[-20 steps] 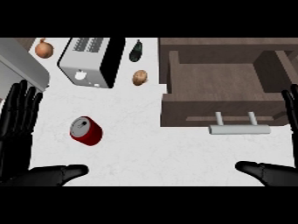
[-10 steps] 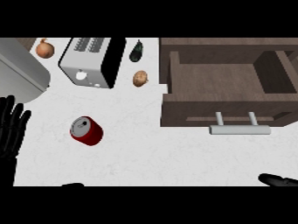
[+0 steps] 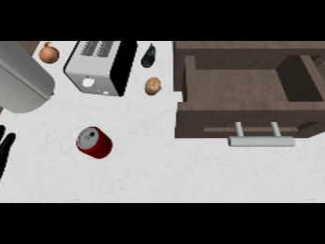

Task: Pick up the can, place it into the drawer and close the drawer

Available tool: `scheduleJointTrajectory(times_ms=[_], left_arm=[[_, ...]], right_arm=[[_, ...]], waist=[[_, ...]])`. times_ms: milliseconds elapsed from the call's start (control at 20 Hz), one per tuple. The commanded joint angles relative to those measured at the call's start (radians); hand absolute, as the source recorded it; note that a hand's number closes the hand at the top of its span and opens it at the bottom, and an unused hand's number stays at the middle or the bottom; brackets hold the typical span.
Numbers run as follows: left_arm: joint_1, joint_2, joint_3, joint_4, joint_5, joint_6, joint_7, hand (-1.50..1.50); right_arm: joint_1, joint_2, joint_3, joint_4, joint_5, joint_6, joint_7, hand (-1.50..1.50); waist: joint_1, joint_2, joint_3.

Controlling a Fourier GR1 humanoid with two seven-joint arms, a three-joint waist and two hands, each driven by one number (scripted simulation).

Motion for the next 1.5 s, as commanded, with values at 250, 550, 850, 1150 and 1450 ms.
scheduleJointTrajectory(times_ms=[250, 550, 850, 1150, 1450], left_arm=[[-0.056, -0.048, 0.053, 0.009, 0.134, 0.061, 0.084, -1.5], [-0.067, -0.052, 0.037, 0.057, 0.173, 0.096, 0.076, -1.5], [-0.209, -0.044, 0.111, 0.26, 0.217, 0.081, 0.015, -1.5], [-0.112, -0.052, 0.02, 0.283, 0.18, 0.137, -0.076, -1.5], [-0.163, -0.052, 0.065, 0.501, 0.203, 0.122, -0.226, -1.5]], right_arm=[[0.025, -0.051, -0.12, 0.013, -0.114, 0.112, -0.018, -1.5], [0.096, 0.011, -0.157, -0.014, -0.123, 0.152, -0.037, -1.5], [0.078, 0.008, -0.191, 0.011, -0.114, 0.194, -0.034, -1.5], [0.081, -0.008, -0.271, -0.047, -0.209, 0.224, 0.049, -1.5], [0.081, -0.021, -0.327, -0.051, -0.26, 0.26, 0.079, -1.5]], waist=[[-0.003, 0.001, 0.0], [-0.002, 0.0, 0.0], [-0.004, 0.001, 0.0], [-0.001, 0.0, -0.001], [-0.002, 0.001, -0.001]])
